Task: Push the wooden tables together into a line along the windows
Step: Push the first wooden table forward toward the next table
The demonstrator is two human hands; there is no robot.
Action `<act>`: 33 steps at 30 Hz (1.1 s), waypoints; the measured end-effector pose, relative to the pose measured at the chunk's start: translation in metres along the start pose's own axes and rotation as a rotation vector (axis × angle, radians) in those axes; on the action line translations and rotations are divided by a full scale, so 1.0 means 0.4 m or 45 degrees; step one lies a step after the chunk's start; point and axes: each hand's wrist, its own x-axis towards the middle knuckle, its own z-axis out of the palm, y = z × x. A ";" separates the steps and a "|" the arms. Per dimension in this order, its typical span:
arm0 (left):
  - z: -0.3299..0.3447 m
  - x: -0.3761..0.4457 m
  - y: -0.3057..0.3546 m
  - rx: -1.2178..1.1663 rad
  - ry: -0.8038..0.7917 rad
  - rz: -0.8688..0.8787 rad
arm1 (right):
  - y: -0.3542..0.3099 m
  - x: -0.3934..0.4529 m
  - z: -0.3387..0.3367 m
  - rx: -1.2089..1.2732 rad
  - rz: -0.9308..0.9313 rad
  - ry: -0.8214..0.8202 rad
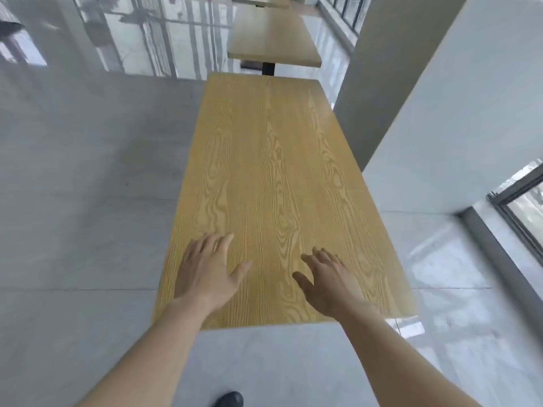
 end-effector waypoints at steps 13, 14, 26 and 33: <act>0.336 -0.078 -0.022 0.083 0.245 0.048 | 0.104 -0.019 0.323 -0.016 -0.057 0.440; 0.344 -0.074 -0.023 0.092 0.253 0.040 | 0.107 -0.014 0.331 -0.019 -0.064 0.463; 0.348 -0.051 -0.016 0.144 0.327 0.004 | 0.111 0.024 0.332 -0.095 -0.124 0.594; 0.329 0.042 -0.048 0.166 0.364 0.029 | 0.089 0.115 0.319 -0.111 -0.116 0.626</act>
